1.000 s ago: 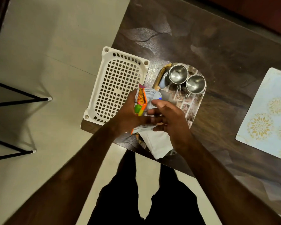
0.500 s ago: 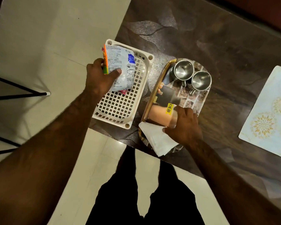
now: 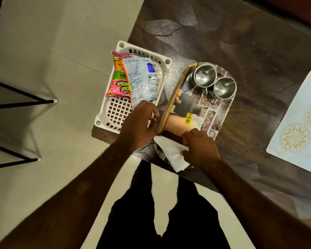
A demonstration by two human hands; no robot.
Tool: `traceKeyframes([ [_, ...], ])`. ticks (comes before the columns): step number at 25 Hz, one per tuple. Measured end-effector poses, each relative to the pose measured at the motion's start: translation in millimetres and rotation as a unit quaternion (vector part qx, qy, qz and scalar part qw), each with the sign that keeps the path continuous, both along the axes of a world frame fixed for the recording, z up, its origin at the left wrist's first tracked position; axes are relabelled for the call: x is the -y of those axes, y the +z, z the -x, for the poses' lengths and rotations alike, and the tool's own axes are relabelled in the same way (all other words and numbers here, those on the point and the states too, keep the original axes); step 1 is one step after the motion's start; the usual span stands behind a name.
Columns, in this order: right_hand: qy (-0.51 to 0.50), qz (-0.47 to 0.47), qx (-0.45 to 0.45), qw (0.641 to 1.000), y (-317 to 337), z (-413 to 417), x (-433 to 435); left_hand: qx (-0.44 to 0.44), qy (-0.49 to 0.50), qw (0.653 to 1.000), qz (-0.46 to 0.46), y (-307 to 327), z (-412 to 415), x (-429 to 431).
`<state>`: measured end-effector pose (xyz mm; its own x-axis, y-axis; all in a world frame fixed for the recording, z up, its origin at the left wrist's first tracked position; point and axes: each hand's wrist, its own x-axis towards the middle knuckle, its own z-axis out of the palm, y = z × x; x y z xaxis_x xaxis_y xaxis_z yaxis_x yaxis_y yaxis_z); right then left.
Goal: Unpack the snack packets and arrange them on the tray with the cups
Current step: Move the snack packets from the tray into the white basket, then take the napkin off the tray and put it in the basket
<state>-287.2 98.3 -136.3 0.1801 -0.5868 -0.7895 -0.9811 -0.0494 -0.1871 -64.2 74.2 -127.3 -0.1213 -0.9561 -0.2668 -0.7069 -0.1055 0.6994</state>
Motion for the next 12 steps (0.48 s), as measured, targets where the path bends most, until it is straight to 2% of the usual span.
traceKeyframes([
  [2,-0.067,-0.065,0.065,0.994,2,4,7,-0.047,-0.024,0.998,-0.041,0,3,-4],
  [4,-0.156,-0.129,0.155,0.967,7,4,18,-0.115,0.004,0.984,-0.139,4,0,-4],
  [5,-0.210,-0.148,0.208,0.944,13,1,22,-0.169,0.029,0.960,-0.222,8,-5,-3],
  [6,-0.260,-0.156,0.256,0.918,19,-5,27,-0.234,0.051,0.921,-0.308,12,-12,-2],
  [7,-0.299,-0.152,0.292,0.896,22,-12,31,-0.291,0.068,0.879,-0.373,14,-19,-3],
  [8,-0.323,-0.141,0.316,0.881,25,-22,35,-0.325,0.084,0.851,-0.404,15,-27,-5],
  [9,-0.341,-0.132,0.332,0.870,27,-33,39,-0.336,0.103,0.843,-0.408,15,-35,-7],
  [12,-0.378,-0.139,0.357,0.843,28,-61,44,-0.280,0.200,0.869,-0.357,9,-62,-5],
])
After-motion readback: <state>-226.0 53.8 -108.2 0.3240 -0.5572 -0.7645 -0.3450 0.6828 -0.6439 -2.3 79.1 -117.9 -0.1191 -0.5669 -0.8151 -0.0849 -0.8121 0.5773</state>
